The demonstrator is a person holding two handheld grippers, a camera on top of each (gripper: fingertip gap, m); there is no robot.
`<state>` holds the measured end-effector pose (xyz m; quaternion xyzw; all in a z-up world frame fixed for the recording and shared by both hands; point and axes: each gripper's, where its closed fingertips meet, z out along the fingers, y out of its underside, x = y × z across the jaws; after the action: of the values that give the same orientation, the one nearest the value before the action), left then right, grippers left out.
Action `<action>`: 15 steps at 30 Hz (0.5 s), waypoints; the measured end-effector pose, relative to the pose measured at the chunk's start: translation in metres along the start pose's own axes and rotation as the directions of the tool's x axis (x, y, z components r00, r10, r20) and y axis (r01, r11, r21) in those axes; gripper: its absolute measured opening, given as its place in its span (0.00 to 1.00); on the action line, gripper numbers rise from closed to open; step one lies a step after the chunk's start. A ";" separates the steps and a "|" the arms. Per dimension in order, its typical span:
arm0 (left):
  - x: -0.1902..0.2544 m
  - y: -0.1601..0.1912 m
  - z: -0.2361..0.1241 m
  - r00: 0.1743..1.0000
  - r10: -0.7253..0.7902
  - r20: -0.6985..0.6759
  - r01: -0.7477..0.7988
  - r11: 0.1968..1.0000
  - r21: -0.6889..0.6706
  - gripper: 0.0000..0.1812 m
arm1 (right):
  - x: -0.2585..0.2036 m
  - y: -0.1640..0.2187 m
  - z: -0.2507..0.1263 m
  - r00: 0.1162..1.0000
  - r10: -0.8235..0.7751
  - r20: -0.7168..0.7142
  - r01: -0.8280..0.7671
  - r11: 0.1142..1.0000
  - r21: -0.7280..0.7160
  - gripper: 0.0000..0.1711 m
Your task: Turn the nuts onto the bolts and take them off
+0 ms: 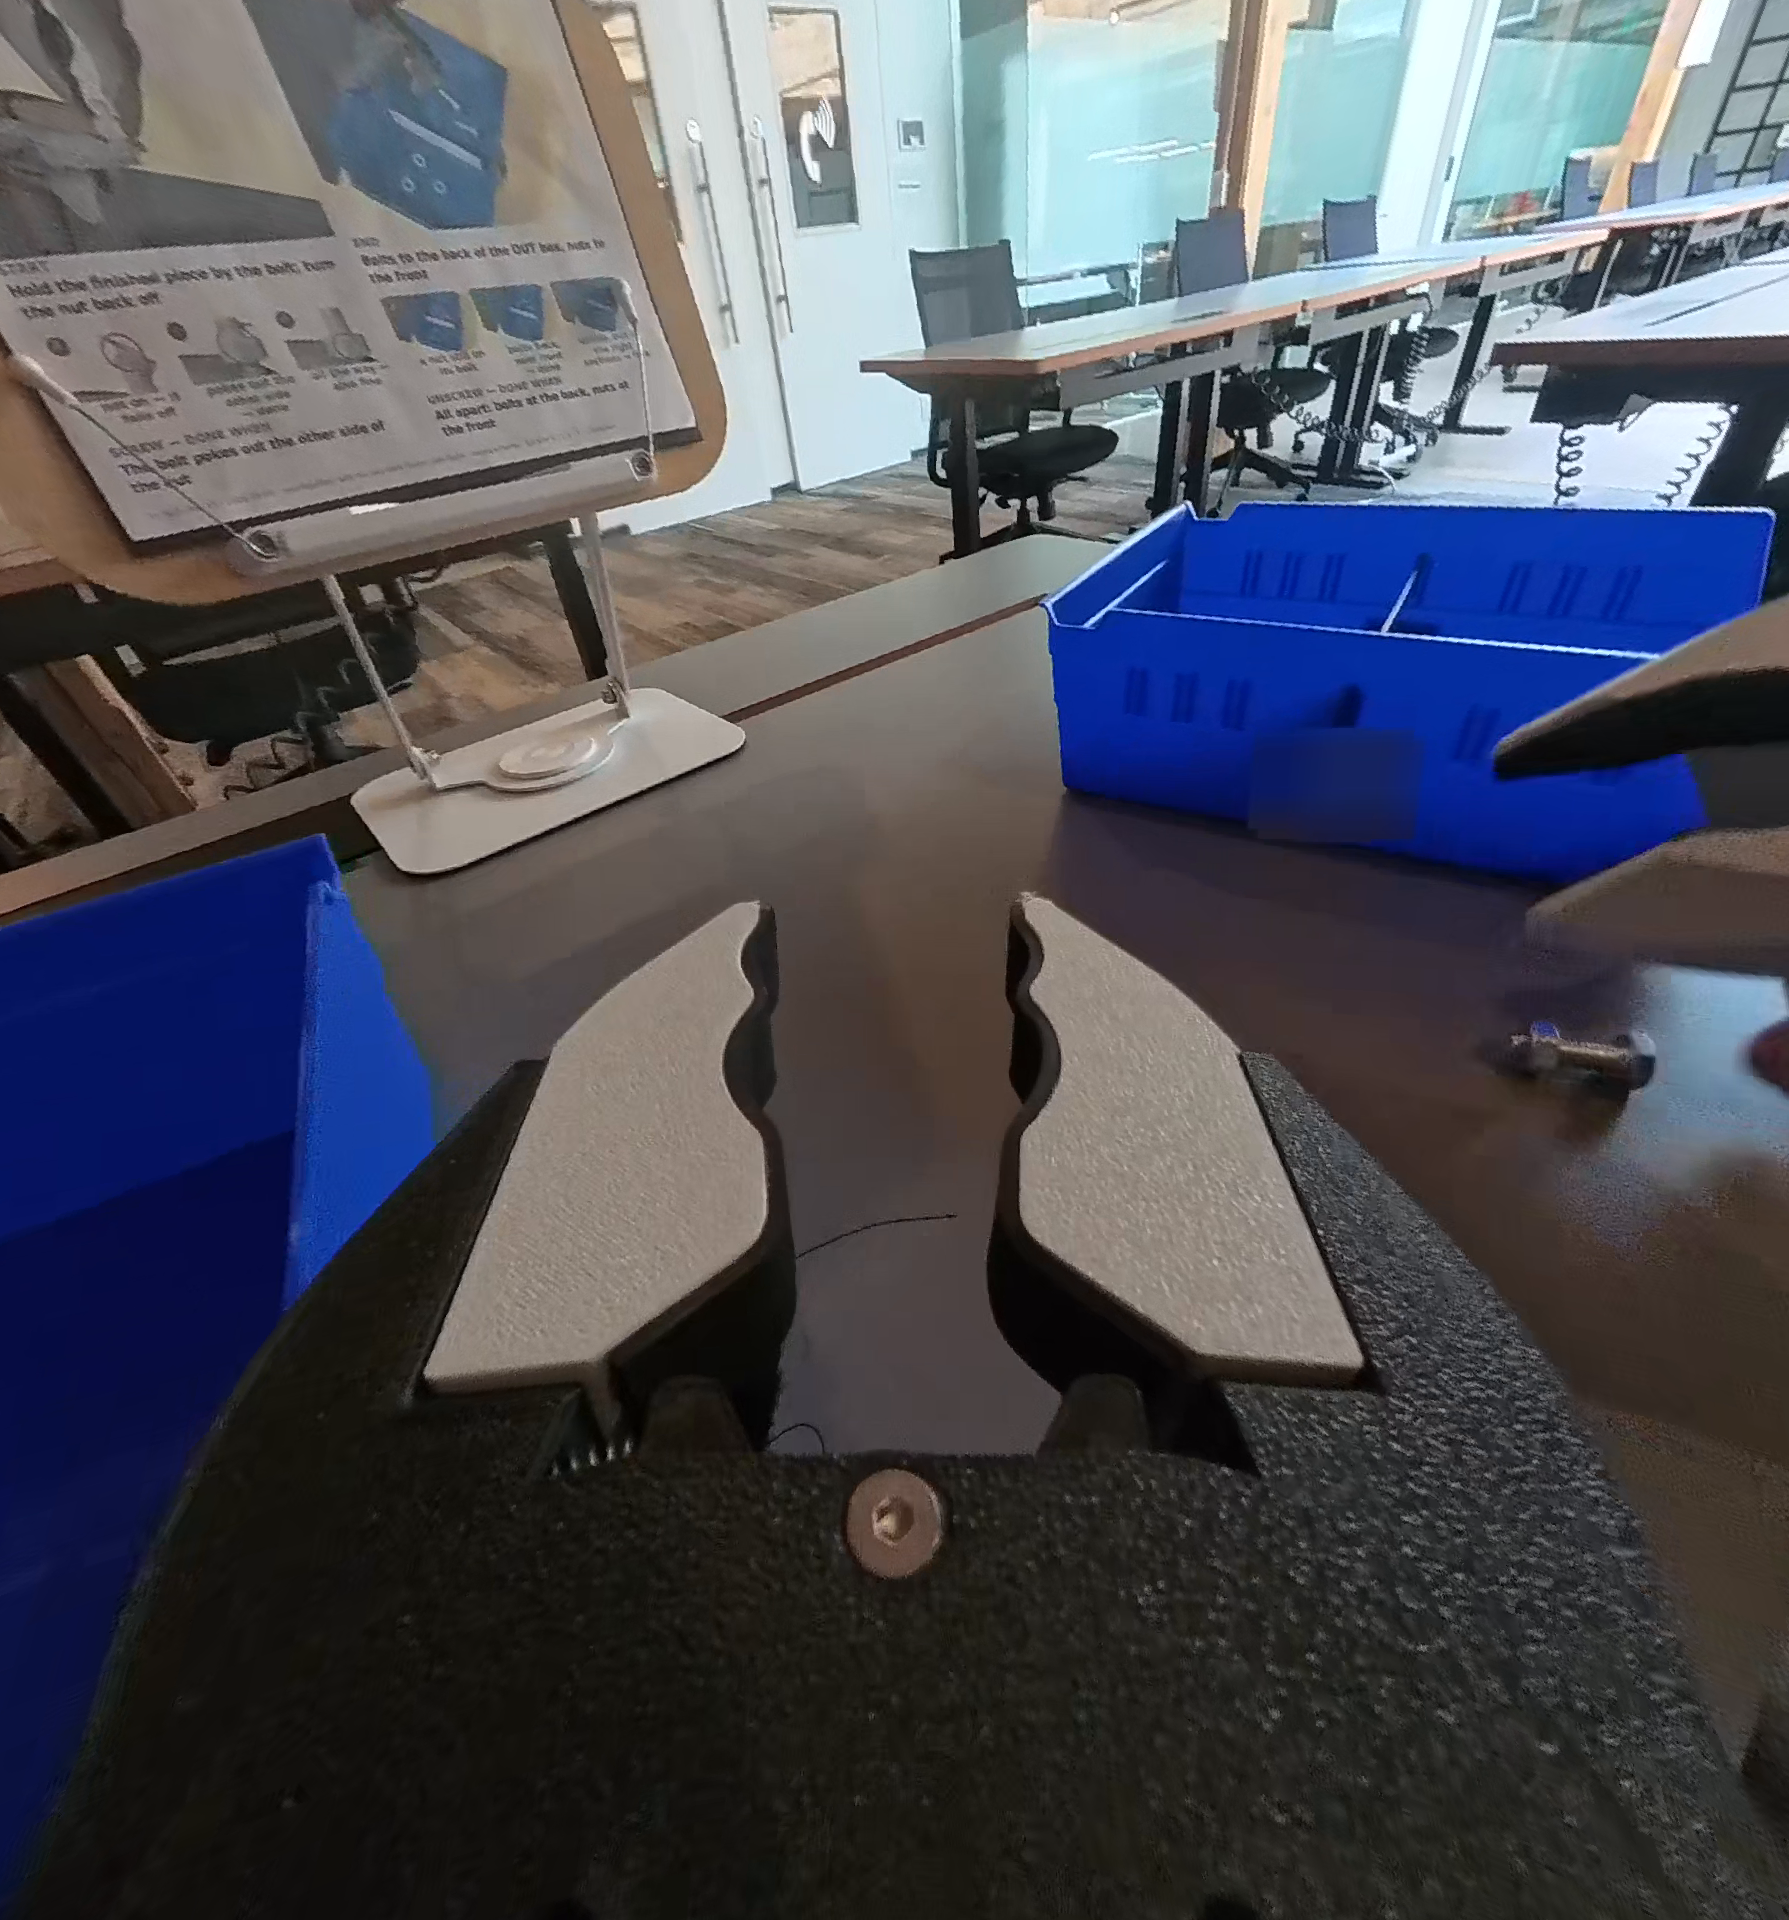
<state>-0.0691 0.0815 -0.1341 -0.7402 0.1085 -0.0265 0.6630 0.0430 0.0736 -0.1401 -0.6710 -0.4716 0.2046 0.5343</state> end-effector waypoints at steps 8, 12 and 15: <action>0.022 0.018 0.014 0.995 0.011 -0.095 -0.017 0.998 -0.057 0.23 | 0.027 0.084 -0.027 0.978 0.090 0.190 -0.007 0.916 -0.401 0.22; 0.031 0.027 0.022 0.989 -0.017 -0.149 0.006 0.998 -0.070 0.23 | 0.037 0.127 -0.031 0.970 0.119 0.210 0.011 0.847 -0.531 0.24; 0.037 0.033 0.028 0.983 -0.029 -0.179 0.015 0.997 -0.078 0.23 | 0.044 0.143 -0.029 0.971 0.094 0.221 0.058 0.801 -0.596 0.24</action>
<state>-0.0320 0.0987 -0.1742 -0.7608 0.1606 -0.0964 0.6214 0.1461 0.0982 -0.2499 -0.7799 -0.5664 0.1298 0.2327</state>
